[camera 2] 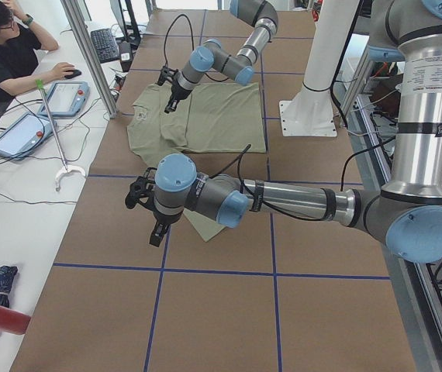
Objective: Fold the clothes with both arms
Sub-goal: 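Carry the grasped sleeve across the shirt body toward the collar with the right gripper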
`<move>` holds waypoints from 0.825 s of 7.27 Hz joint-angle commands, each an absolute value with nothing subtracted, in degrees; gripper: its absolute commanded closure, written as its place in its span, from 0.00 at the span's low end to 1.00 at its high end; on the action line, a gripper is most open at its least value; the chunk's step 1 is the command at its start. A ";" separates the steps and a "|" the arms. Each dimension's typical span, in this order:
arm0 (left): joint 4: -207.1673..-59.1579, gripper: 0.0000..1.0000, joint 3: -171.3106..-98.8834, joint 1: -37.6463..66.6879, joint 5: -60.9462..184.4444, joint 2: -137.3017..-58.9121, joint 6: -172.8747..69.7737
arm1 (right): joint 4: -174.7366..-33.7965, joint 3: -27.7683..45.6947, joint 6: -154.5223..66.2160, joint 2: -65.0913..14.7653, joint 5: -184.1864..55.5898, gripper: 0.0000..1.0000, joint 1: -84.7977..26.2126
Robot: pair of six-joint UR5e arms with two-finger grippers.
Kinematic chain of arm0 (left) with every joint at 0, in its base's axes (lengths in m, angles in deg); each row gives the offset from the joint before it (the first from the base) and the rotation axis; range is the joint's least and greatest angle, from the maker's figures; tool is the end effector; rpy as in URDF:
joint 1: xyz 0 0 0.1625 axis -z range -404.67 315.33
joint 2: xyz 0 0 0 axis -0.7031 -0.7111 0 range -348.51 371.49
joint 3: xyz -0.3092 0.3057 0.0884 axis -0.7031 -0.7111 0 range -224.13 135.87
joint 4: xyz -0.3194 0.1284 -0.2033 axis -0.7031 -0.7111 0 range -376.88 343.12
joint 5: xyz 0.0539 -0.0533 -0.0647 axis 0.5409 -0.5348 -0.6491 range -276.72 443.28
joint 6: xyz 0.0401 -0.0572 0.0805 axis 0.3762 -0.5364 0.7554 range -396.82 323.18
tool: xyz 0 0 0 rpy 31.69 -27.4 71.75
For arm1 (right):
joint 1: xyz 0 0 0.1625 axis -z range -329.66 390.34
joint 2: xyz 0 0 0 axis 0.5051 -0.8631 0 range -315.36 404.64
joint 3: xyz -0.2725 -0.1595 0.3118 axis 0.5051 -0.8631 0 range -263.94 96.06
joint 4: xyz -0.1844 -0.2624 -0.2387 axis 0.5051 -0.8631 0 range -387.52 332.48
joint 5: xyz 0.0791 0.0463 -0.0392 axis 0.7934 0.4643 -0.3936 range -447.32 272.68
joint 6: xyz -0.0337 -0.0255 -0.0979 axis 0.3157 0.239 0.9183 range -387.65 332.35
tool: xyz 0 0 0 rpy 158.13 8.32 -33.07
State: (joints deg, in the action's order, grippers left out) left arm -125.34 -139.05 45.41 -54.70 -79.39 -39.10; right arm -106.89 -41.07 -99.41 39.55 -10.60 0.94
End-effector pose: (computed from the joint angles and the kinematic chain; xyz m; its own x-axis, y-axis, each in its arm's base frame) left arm -0.0549 -0.5019 0.5922 0.6692 0.2677 -0.6932 0.0281 0.9231 0.3836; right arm -0.6924 -0.5713 -0.0347 0.7456 0.0703 0.6627 -0.4149 0.8272 0.3790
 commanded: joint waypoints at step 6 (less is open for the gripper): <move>-132.62 0.00 -139.22 44.97 -53.91 -79.74 -39.54 | -117.89 -31.91 -89.23 32.49 20.11 0.01 -13.48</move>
State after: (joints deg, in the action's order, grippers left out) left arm -129.67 -139.22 45.03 -53.95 -79.78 -39.37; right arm -111.29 -39.16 -94.84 37.57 12.75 -9.04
